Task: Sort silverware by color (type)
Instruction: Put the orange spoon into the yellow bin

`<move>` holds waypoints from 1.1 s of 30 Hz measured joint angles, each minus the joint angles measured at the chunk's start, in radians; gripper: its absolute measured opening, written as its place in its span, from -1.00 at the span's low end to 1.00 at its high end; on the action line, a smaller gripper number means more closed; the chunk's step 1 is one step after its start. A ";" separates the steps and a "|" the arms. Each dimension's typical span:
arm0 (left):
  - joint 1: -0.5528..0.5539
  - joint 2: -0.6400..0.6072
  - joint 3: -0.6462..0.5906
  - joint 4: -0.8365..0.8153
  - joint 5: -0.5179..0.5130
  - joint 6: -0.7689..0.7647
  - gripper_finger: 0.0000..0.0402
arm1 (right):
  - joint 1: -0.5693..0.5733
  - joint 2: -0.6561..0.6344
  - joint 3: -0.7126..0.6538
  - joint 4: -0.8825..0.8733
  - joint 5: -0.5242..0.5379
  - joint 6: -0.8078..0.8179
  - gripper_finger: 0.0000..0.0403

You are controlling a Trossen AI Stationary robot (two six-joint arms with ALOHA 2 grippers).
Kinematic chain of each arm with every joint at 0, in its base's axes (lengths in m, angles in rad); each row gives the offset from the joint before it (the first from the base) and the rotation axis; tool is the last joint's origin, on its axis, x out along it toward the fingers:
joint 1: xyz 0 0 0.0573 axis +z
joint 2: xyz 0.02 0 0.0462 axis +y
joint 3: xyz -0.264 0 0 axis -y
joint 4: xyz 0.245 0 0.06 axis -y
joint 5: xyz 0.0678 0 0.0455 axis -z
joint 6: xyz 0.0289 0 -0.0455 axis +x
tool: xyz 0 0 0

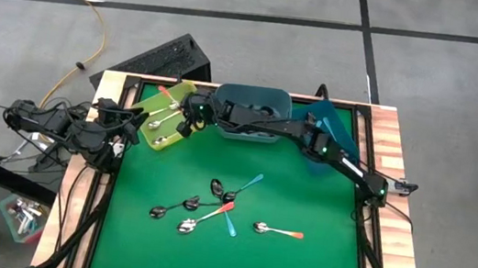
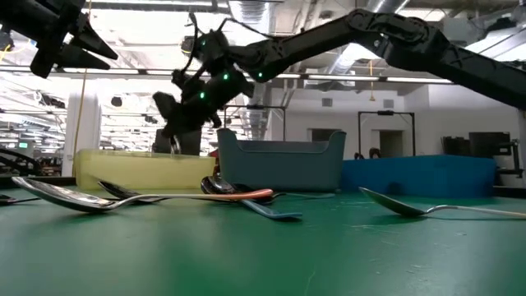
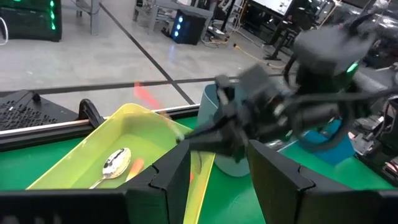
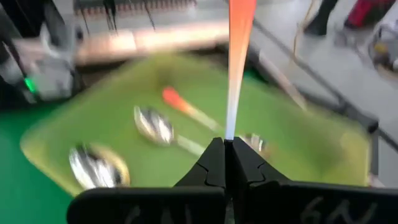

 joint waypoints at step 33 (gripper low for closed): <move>0.000 0.000 0.000 -0.012 -0.004 -0.002 -0.29 | -0.011 0.035 0.001 -0.047 0.021 -0.006 -0.67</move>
